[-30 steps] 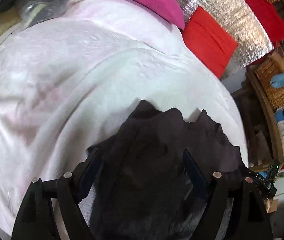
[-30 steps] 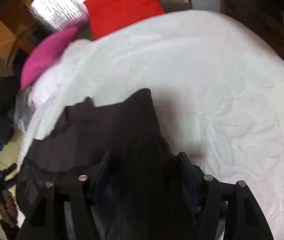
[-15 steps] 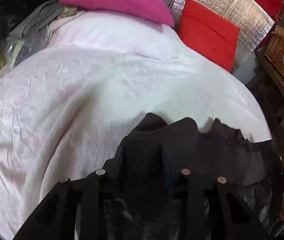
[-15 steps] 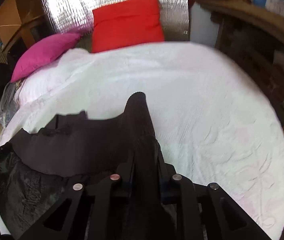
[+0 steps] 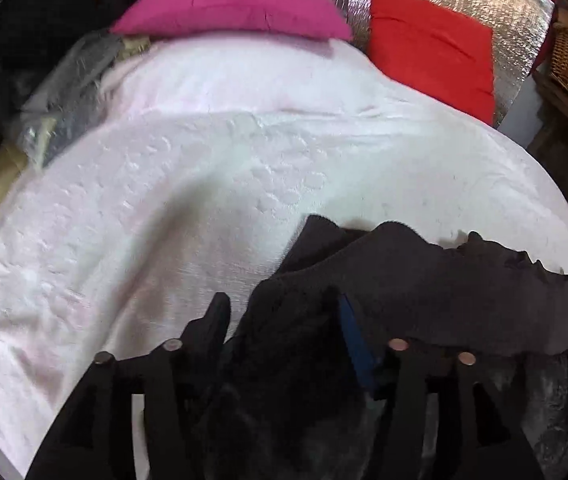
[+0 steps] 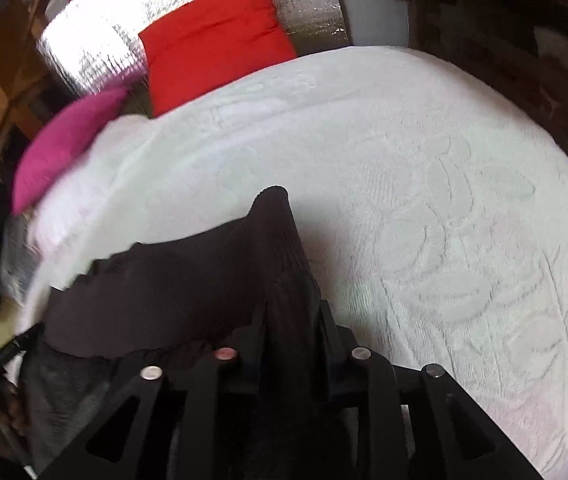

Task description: Fold large clothes

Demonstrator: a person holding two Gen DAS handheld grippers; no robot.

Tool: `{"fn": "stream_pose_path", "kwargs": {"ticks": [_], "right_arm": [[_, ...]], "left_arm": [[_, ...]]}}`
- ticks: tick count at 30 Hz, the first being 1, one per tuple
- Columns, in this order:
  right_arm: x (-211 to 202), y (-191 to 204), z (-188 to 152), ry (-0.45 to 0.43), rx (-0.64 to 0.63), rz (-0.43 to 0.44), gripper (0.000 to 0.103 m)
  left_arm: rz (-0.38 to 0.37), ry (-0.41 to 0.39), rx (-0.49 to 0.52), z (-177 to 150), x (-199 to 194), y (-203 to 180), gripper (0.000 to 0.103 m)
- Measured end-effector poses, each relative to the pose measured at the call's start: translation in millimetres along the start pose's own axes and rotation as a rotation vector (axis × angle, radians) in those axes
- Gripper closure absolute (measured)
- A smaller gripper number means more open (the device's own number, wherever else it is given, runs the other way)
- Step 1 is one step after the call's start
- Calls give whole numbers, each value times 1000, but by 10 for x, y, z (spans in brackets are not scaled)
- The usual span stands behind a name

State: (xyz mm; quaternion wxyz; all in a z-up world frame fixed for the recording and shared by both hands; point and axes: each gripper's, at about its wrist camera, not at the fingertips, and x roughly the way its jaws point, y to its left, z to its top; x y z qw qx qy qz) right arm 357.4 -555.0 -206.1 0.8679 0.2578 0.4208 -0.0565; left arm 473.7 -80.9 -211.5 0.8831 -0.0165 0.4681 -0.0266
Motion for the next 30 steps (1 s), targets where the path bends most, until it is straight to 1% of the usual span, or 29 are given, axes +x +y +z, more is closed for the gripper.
{"fn": "stream_pose_path", "kwargs": {"ticks": [1, 2, 3, 4, 5, 6, 7, 8, 11, 16, 18, 21, 22, 23, 24, 28, 30], "right_arm": [[-39, -30, -17, 7, 17, 15, 72], [-76, -46, -31, 12, 25, 22, 68], [-142, -70, -53, 13, 32, 31, 65], [-215, -67, -81, 7, 35, 43, 60], [-286, -89, -110, -3, 36, 56, 39], [-359, -86, -154, -21, 35, 69, 27], [-490, -75, -207, -58, 27, 82, 26], [-562, -36, -225, -76, 11, 84, 26], [-835, 63, -396, -122, -50, 76, 26], [-1191, 149, -777, -195, -97, 70, 26], [-1303, 152, -936, -203, -121, 60, 27], [-1362, 194, -1129, -208, -145, 28, 29], [-1382, 177, -1188, -204, -144, 20, 29], [-1360, 161, -1226, -183, -166, 26, 29], [-1314, 145, -1251, -163, -159, 16, 29], [-947, 52, -1299, -13, -122, -35, 30], [-874, 82, -1311, -5, -140, -65, 30]], "left_arm": [[20, -31, 22, -24, -126, -18, 40], [38, -56, 39, -43, -199, -30, 37], [72, -96, 62, -79, -330, -54, 34], [94, -123, 78, -92, -405, -72, 32], [123, -166, 107, -146, -538, -97, 30], [149, -205, 133, -207, -666, -116, 27], [166, -237, 149, -264, -773, -119, 26], [176, -265, 161, -310, -866, -114, 26], [192, -311, 183, -423, -1071, -64, 26], [196, -344, 182, -582, -1268, 33, 26], [193, -344, 176, -668, -1330, 94, 26], [195, -339, 176, -794, -1390, 141, 26], [198, -341, 175, -836, -1406, 155, 26], [196, -334, 171, -873, -1402, 183, 26], [190, -324, 167, -903, -1390, 201, 26], [193, -294, 169, -999, -1336, 251, 26], [196, -278, 170, -1046, -1299, 283, 26]]}}
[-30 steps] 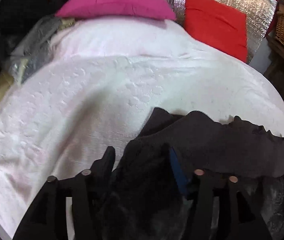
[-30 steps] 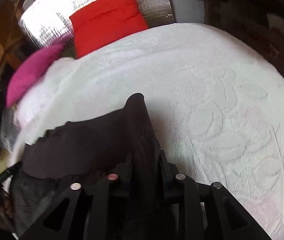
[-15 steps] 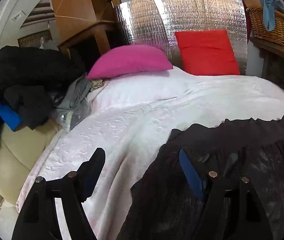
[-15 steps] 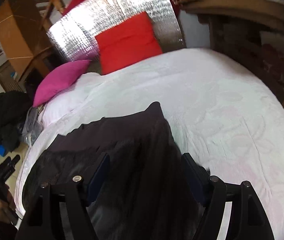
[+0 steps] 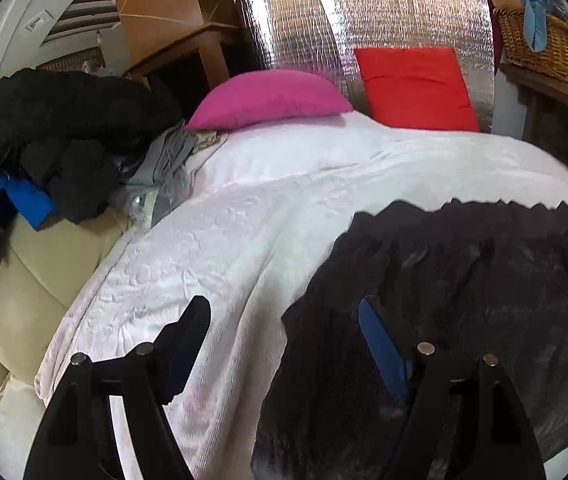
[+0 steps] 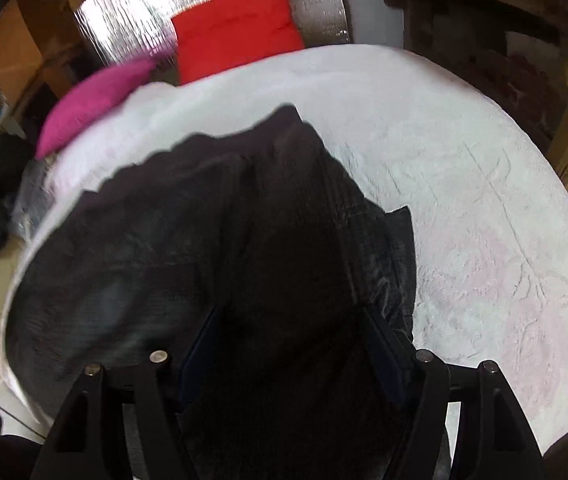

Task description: Fold large clothes

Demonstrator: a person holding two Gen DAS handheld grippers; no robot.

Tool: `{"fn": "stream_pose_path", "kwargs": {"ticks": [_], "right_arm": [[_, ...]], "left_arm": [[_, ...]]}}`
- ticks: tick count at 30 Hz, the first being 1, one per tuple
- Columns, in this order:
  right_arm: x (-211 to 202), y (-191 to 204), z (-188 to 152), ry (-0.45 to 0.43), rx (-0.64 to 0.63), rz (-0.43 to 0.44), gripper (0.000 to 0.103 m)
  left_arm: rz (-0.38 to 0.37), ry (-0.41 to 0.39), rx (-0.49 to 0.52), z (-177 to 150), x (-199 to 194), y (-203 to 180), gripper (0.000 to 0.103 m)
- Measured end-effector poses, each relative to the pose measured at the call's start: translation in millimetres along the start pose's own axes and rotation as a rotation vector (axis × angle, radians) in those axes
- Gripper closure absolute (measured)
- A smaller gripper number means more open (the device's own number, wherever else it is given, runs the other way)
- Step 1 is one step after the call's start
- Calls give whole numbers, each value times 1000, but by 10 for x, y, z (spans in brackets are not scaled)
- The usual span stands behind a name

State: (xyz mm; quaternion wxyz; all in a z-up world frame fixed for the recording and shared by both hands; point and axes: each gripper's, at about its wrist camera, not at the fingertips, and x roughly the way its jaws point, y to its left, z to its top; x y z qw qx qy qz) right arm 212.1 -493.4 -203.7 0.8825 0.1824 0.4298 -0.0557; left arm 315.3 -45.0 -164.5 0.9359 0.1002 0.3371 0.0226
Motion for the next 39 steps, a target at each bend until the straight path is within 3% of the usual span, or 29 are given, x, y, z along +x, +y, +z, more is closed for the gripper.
{"fn": "stream_pose_path", "kwargs": {"ticks": [4, 10, 12, 13, 17, 20, 25, 29, 33, 35, 39], "right_arm": [[-119, 71, -2, -39, -18, -18, 30], [-534, 232, -209, -182, -68, 71, 34], [-540, 332, -294, -171, -110, 84, 61], [-500, 388, -328, -148, -126, 86, 64], [-245, 531, -407, -63, -187, 46, 63], [-187, 567, -420, -61, -218, 26, 62], [-384, 362, -381, -86, -134, 95, 63], [-591, 170, -407, -163, -54, 49, 63], [-504, 39, -436, -110, -16, 26, 62], [-410, 19, -480, -66, -18, 16, 62], [-247, -22, -485, -34, -14, 23, 60]], "left_arm": [[-3, 77, -18, -185, 119, 51, 26], [-13, 173, -32, -548, 255, 64, 26], [-19, 167, -38, -624, 259, 67, 25], [-18, 171, -23, -657, 278, 50, 24], [-54, 226, -26, -727, 399, 55, 23], [-66, 248, -25, -698, 384, 70, 23], [-79, 169, -109, -627, 109, 177, 24], [-118, 38, -154, -659, -270, 183, 24], [-170, -51, -119, -756, -532, -8, 23], [-200, -25, -42, -821, -513, -226, 21], [-163, 101, 79, -955, -184, -511, 17]]}}
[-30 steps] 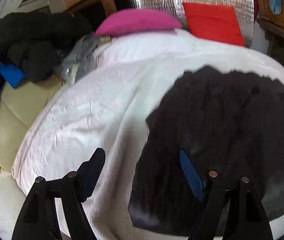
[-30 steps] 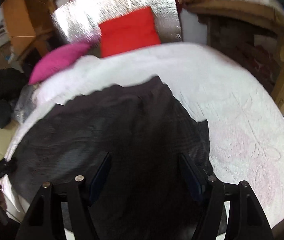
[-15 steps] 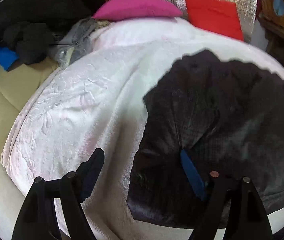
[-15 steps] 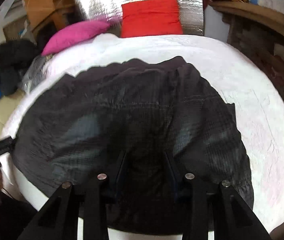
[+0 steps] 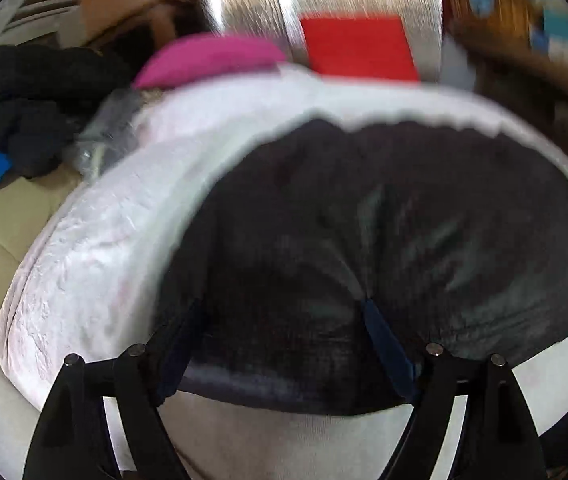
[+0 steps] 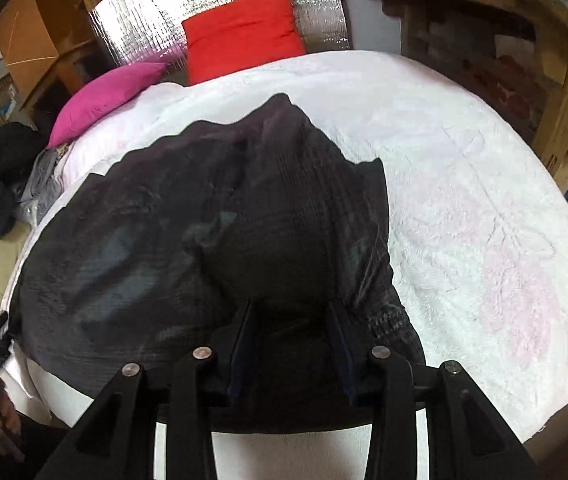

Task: Fold large clothes
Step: 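Lower the folded jacket onto the bedspread and open both grippers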

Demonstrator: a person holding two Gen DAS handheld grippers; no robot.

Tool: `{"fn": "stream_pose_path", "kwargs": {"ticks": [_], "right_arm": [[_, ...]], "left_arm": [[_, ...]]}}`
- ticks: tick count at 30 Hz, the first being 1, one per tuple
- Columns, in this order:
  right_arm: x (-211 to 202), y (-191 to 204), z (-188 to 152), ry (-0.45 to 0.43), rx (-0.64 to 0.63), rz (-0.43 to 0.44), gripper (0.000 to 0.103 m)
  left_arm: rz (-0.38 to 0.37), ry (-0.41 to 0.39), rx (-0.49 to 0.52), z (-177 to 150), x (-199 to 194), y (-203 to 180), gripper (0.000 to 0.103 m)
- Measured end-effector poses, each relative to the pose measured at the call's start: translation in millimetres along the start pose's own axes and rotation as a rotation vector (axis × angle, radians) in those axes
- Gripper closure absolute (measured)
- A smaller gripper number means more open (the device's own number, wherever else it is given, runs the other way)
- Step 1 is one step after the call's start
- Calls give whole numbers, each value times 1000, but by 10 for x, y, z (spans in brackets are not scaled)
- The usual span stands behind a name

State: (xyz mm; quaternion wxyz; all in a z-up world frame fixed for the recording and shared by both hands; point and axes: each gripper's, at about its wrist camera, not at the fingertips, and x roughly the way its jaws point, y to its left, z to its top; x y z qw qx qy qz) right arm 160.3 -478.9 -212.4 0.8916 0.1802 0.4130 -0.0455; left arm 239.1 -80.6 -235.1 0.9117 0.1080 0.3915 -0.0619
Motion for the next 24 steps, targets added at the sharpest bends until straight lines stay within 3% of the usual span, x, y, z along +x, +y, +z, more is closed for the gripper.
{"fn": "stream_pose_path", "kwargs": {"ticks": [4, 7, 10, 14, 17, 20, 22, 24], "right_arm": [[-1, -38, 14, 3, 13, 18, 60], [-168, -98, 52, -43, 36, 50, 61], [-264, -120, 36, -78, 55, 24, 61], [-106, -78, -62, -8, 40, -19, 60], [-10, -27, -56, 19, 20, -50, 59], [-23, -78, 36, 34, 58, -16, 59], [-101, -155, 114, 8, 92, 51, 57], [-177, -293, 192, -18, 147, 102, 44]], "left_arm": [[8, 26, -18, 44, 12, 13, 14], [-42, 14, -88, 84, -100, 135, 14], [-93, -11, -118, 102, -257, 138, 14], [-91, 43, -77, -5, -164, -21, 11], [-33, 57, -41, -36, -49, -103, 1], [-56, 74, -49, 42, -51, -45, 1], [-74, 61, -71, 118, -88, 30, 1], [-64, 33, -105, 186, -171, 163, 1]]}}
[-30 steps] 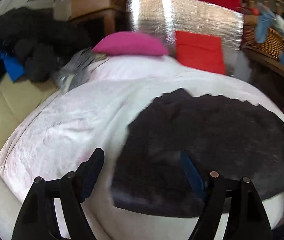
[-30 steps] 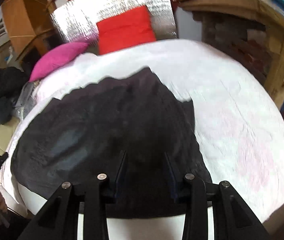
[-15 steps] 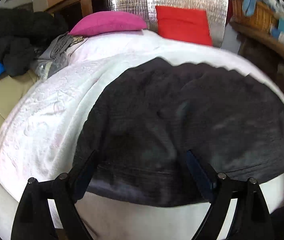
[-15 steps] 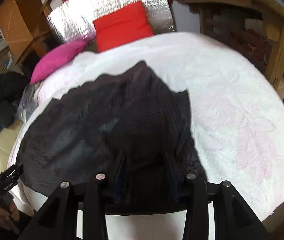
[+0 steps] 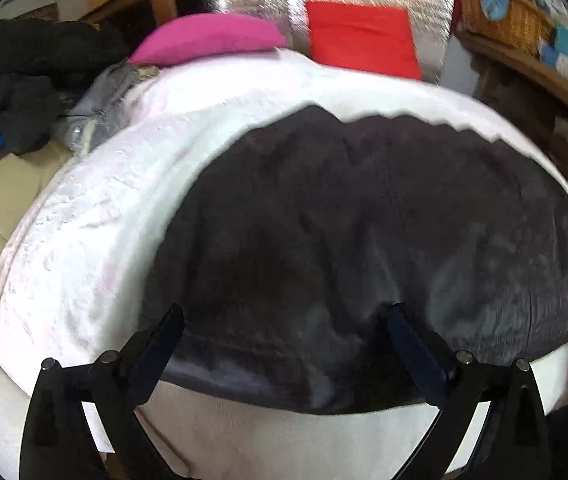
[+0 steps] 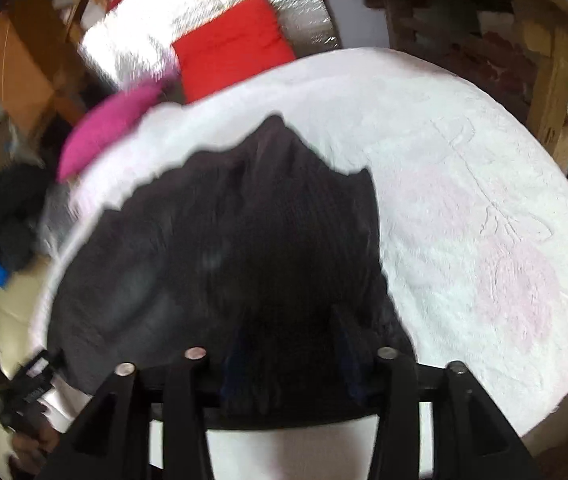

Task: Fold large clothes
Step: 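Lower the folded jacket onto the bedspread and open both grippers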

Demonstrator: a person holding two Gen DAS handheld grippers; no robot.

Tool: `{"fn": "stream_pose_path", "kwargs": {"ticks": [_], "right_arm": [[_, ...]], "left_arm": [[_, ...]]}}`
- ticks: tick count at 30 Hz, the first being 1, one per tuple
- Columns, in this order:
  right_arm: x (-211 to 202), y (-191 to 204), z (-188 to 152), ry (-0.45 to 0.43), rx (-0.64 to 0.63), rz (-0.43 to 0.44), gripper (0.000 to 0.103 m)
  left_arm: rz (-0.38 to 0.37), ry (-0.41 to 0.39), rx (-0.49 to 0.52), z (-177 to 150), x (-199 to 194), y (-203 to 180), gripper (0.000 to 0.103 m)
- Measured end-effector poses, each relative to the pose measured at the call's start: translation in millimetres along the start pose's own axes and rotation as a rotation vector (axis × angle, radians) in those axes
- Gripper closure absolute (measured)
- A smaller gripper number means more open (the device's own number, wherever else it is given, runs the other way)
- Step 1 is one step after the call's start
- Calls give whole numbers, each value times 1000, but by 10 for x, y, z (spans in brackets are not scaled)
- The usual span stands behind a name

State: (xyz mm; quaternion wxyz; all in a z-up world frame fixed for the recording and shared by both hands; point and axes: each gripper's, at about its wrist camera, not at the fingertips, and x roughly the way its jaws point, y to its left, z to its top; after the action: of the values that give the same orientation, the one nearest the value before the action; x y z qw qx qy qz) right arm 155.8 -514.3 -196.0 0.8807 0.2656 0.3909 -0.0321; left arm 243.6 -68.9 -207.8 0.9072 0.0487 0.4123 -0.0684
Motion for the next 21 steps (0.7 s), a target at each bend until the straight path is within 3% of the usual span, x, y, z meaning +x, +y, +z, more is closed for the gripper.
{"fn": "stream_pose_path", "kwargs": {"ticks": [7, 10, 13, 14, 15, 16, 17, 21], "right_arm": [[23, -385, 168, -10, 120, 45, 43], [139, -384, 108, 42, 100, 10, 43], [214, -383, 80, 72, 115, 33, 44], [248, -369, 73, 83, 108, 46, 48], [273, -345, 57, 90, 97, 45, 63], [277, -308, 42, 85, 79, 41, 68], [241, -268, 31, 63, 59, 39, 81], [70, -138, -21, -8, -7, 15, 88]], "left_arm": [[68, -27, -100, 145, -60, 474, 1], [106, 22, -174, 145, 76, 702, 1], [70, 87, -244, 104, 254, 826, 1], [26, 122, -274, 82, 346, 865, 2], [-17, 134, -302, 70, 398, 892, 2], [-50, 138, -324, 67, 434, 925, 3], [-90, 142, -353, 59, 470, 960, 4], [-180, 129, -365, 106, 536, 974, 28]]}}
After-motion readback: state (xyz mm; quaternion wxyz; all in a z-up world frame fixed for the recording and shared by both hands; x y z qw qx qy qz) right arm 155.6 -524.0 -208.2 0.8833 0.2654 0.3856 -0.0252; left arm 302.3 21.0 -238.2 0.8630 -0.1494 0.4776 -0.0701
